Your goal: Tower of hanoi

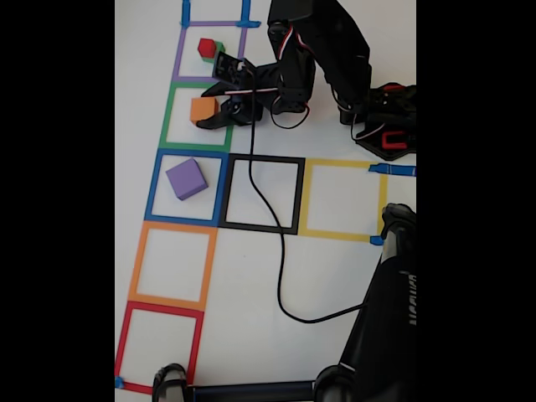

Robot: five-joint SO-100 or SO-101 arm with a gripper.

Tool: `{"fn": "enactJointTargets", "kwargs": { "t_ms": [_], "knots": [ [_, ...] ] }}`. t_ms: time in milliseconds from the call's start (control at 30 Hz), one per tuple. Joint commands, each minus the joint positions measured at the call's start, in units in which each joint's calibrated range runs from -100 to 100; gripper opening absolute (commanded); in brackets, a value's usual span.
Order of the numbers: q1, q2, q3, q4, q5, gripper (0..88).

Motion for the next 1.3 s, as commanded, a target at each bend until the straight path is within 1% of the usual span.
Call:
{"fn": "enactJointTargets", "kwargs": {
  "t_ms": [0,267,367,467,600,833,967,1267],
  "knots": [
    [0.11,-0.65,-1.17,-1.28,0.36,12.0],
    [0.21,-3.48,-0.99,0.18,0.36,10.5],
    [-0.37,-7.76,-0.81,3.66,0.36,9.7],
    [-1.04,-13.65,-0.81,9.33,0.36,9.4],
    [-1.71,-23.18,-1.08,19.29,0.36,9.0],
    [-3.25,-42.64,-3.36,41.88,0.36,8.3],
    [-4.40,-51.68,-4.99,52.89,0.36,8.2],
    [-8.71,-67.18,-16.54,80.42,0.36,7.4]
  ]
}}
